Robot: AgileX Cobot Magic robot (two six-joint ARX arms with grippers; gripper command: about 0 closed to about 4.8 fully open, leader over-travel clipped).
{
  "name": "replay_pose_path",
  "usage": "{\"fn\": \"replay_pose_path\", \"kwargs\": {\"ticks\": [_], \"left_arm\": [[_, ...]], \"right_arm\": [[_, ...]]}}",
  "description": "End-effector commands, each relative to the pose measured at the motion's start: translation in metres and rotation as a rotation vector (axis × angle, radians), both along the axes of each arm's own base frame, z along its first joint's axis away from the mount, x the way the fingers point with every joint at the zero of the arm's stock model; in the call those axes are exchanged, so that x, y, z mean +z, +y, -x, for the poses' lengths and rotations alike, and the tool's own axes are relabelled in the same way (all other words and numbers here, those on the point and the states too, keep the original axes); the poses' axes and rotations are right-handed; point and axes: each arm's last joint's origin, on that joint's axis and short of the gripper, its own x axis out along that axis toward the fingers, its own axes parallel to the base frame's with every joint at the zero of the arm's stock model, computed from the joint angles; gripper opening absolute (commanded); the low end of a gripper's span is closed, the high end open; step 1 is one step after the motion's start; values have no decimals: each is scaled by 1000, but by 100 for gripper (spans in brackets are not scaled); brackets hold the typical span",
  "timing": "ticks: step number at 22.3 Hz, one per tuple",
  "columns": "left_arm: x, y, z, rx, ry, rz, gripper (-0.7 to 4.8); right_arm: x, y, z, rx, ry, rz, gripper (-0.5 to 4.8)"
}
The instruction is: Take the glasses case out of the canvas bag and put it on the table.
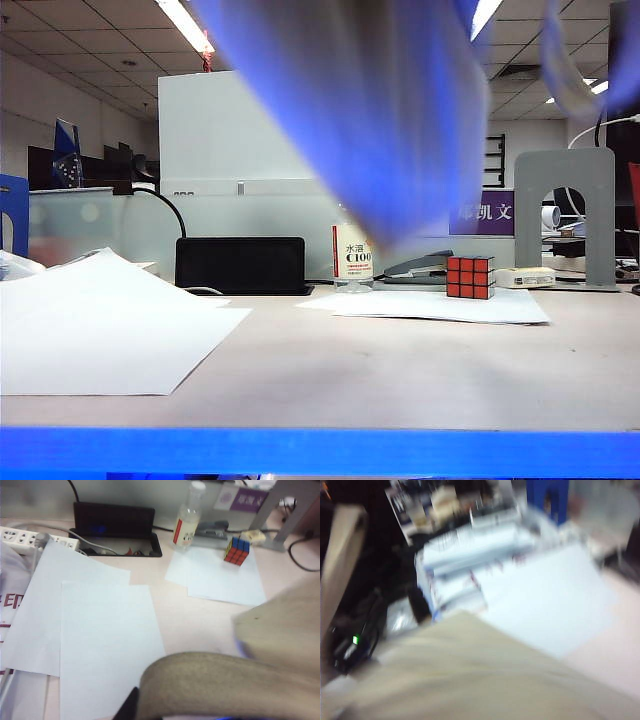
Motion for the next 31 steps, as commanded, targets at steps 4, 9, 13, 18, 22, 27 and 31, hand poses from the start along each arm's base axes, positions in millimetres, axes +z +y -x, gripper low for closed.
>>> {"fn": "replay_pose_path", "kwargs": {"ticks": [4,9,13,18,22,27,31], "left_arm": [[11,-10,-8,-35,-91,28,-4],[14,-16,-15,-44,-108,25,-4],[17,-19,-21,-31,-121,37,-4],[19,-21,-26,-36,-124,52,-4],[21,-20,-29,-29,-140,72,-4],[36,-19,-25,-78,-202,152,-4],[57,-17,-22,-104,-258,148,-4]], "right_arm": [[-8,-2,3,-12,14,96,435],[-6,-3,-1,-95,-49,121,430],[15,-2,-4,-147,-270,56,403],[19,-2,-5,-178,-256,34,362],[-26,-4,-10,-252,-28,302,364],[-77,-10,-7,-326,129,533,365],[-83,-13,-6,-395,160,593,365]]}}
